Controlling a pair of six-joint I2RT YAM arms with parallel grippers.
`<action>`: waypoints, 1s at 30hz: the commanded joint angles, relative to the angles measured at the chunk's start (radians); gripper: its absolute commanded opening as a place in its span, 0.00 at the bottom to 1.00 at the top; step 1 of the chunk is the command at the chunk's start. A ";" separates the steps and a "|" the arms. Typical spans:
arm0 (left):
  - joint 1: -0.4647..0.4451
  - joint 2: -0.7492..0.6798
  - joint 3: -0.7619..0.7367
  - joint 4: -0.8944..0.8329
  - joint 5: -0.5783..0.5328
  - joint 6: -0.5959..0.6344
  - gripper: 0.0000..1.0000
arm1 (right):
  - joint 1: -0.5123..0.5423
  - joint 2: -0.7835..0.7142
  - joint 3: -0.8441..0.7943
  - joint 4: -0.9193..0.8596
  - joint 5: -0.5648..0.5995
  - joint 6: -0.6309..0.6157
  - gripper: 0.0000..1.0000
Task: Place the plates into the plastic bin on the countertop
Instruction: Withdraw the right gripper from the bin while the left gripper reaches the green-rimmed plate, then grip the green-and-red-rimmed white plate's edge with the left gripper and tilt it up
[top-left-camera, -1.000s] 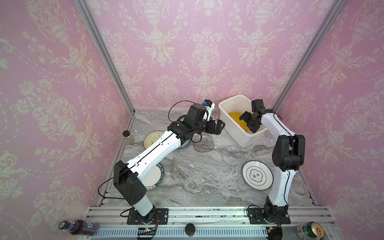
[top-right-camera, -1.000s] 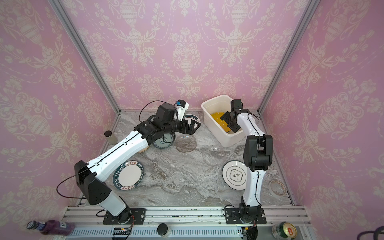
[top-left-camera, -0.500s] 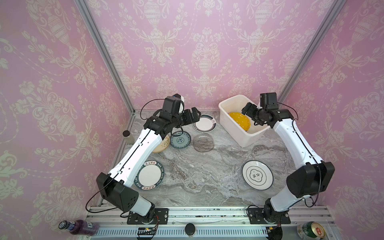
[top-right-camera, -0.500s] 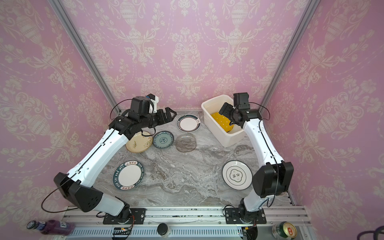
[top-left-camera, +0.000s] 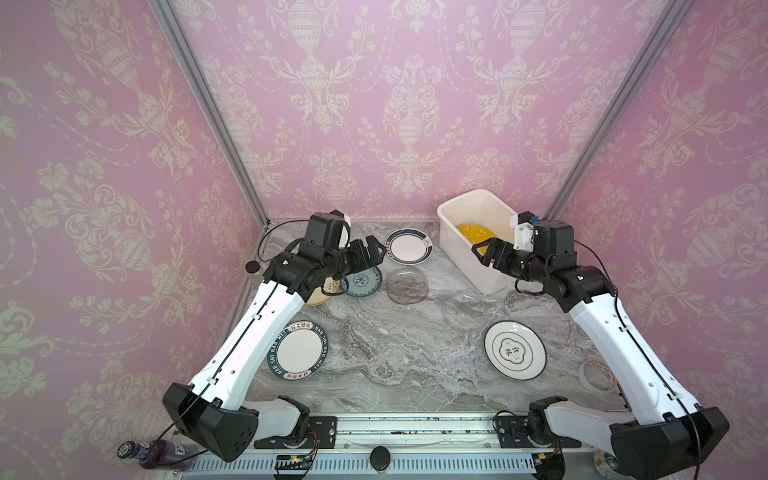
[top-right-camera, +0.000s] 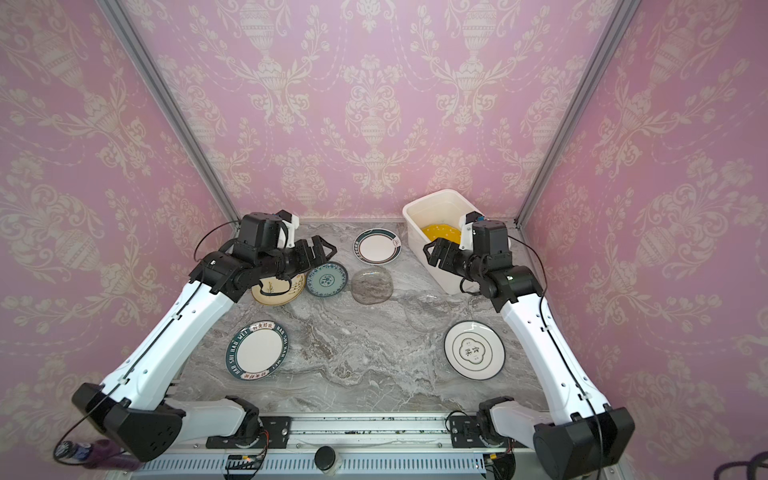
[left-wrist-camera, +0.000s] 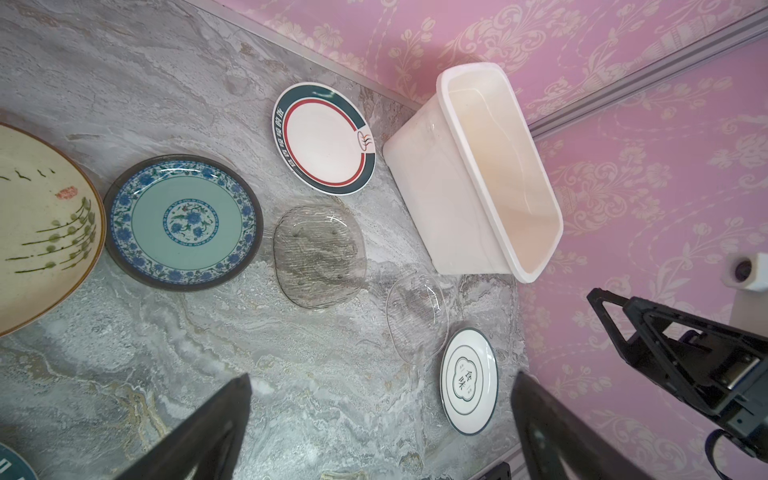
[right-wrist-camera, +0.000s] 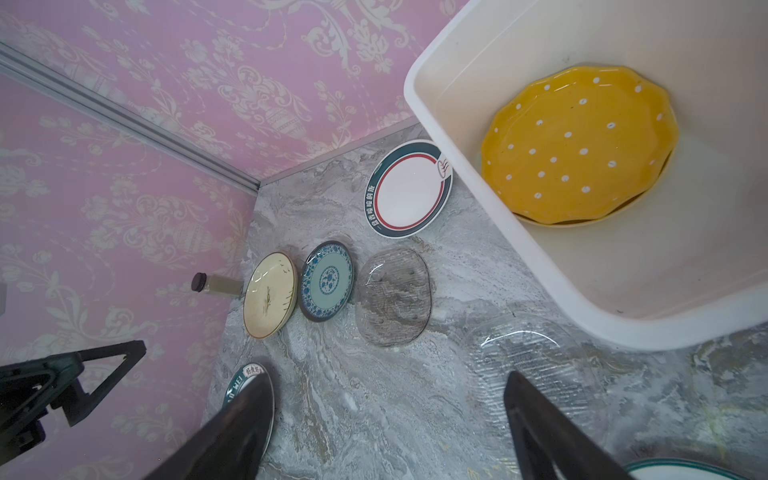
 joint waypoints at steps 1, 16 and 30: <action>0.007 0.006 -0.017 -0.094 0.043 0.023 0.99 | 0.029 -0.065 -0.128 0.077 -0.073 0.092 0.87; 0.090 0.261 0.062 0.051 0.251 -0.007 0.98 | 0.480 -0.154 -0.475 0.466 0.080 0.058 0.82; 0.186 0.599 0.179 0.230 0.424 0.027 0.86 | 0.544 -0.051 -0.448 0.516 0.131 -0.061 0.79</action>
